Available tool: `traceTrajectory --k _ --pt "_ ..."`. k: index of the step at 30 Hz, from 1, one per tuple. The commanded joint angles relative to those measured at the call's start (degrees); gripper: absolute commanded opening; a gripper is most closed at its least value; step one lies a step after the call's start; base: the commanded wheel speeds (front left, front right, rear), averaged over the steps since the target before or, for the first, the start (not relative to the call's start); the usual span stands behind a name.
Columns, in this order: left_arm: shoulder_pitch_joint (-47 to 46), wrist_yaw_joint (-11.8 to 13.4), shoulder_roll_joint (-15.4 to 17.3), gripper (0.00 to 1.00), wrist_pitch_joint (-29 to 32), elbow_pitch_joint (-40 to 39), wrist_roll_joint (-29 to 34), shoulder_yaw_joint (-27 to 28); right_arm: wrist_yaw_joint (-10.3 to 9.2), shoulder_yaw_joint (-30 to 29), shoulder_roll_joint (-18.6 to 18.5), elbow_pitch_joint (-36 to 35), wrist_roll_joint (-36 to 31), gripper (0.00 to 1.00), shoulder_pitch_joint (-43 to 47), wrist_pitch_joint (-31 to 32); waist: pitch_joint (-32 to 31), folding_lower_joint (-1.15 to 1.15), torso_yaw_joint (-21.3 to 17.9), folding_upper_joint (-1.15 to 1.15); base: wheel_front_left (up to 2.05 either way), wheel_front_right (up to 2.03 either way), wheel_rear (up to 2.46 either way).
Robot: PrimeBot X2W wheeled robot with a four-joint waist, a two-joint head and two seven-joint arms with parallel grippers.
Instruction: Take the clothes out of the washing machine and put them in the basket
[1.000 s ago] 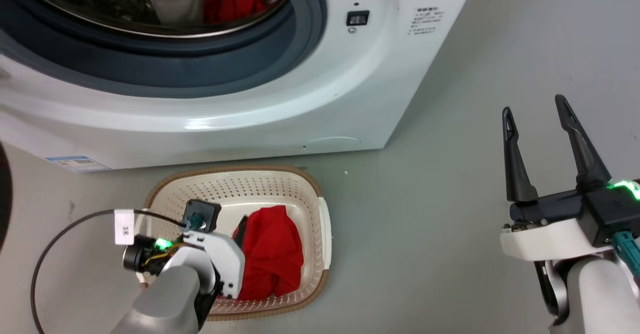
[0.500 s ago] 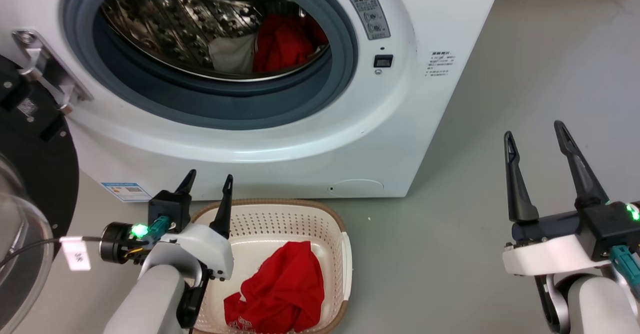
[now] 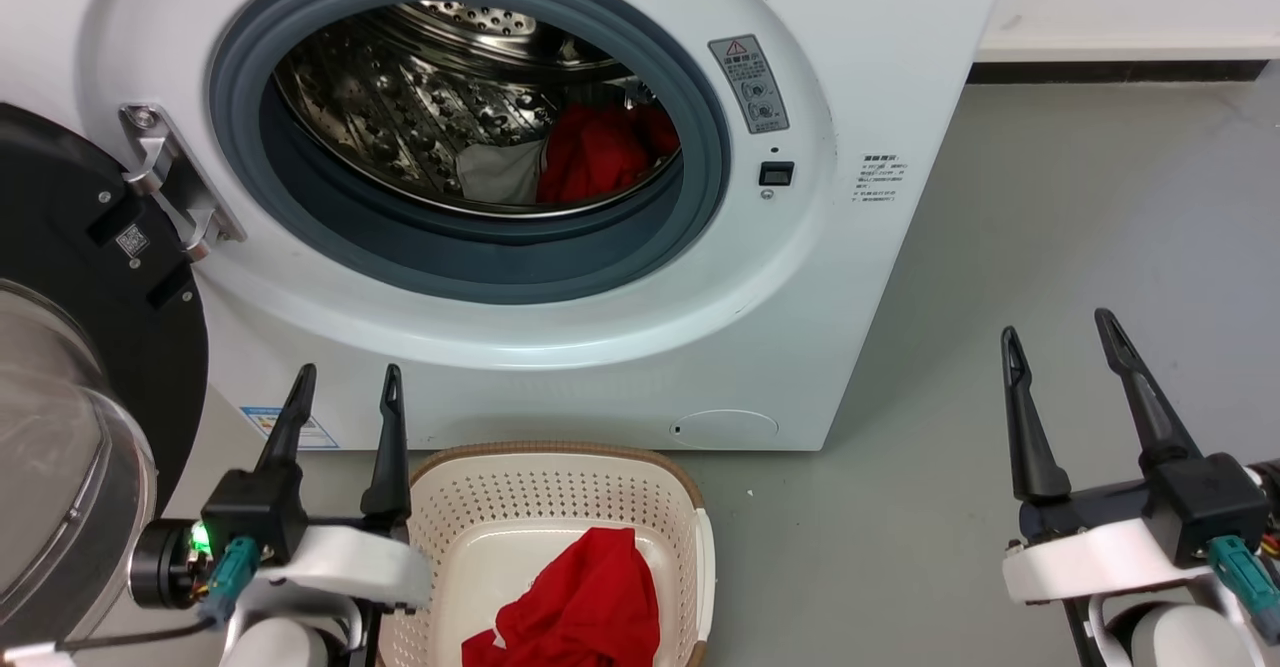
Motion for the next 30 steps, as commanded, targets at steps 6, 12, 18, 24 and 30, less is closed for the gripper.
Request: traceTrajectory --k 6,12,18,24,30 --pt "4.21 -1.9 -2.87 1.0 -0.15 -4.42 4.07 2.61 -0.06 -0.75 0.07 0.96 1.52 1.0 2.0 -0.12 -0.84 0.01 -0.28 0.0 0.0 0.0 0.0" --pt "5.27 -3.84 -4.37 1.0 -0.14 -4.35 6.63 3.48 -0.06 -0.88 0.07 1.82 2.54 1.0 2.54 -0.12 -1.16 0.01 -0.7 0.0 0.0 0.0 0.0" --pt "4.32 -4.85 -5.33 1.0 -0.15 -3.41 8.03 4.3 -0.06 -1.26 0.06 5.42 2.11 1.0 2.52 -0.11 -1.29 0.01 -1.13 0.0 0.0 0.0 0.0" --pt "3.94 -5.59 -5.83 1.0 -0.15 -2.99 8.91 5.17 -0.06 -1.27 0.07 6.76 1.75 1.0 1.42 -0.12 -1.06 0.01 -1.56 0.0 0.0 0.0 0.0" --pt "3.57 -6.08 -5.87 1.0 -0.15 -2.91 9.42 6.16 -0.06 -1.35 0.07 6.36 2.05 1.0 0.85 -0.12 -0.41 0.01 -2.03 0.0 0.0 0.0 0.0"
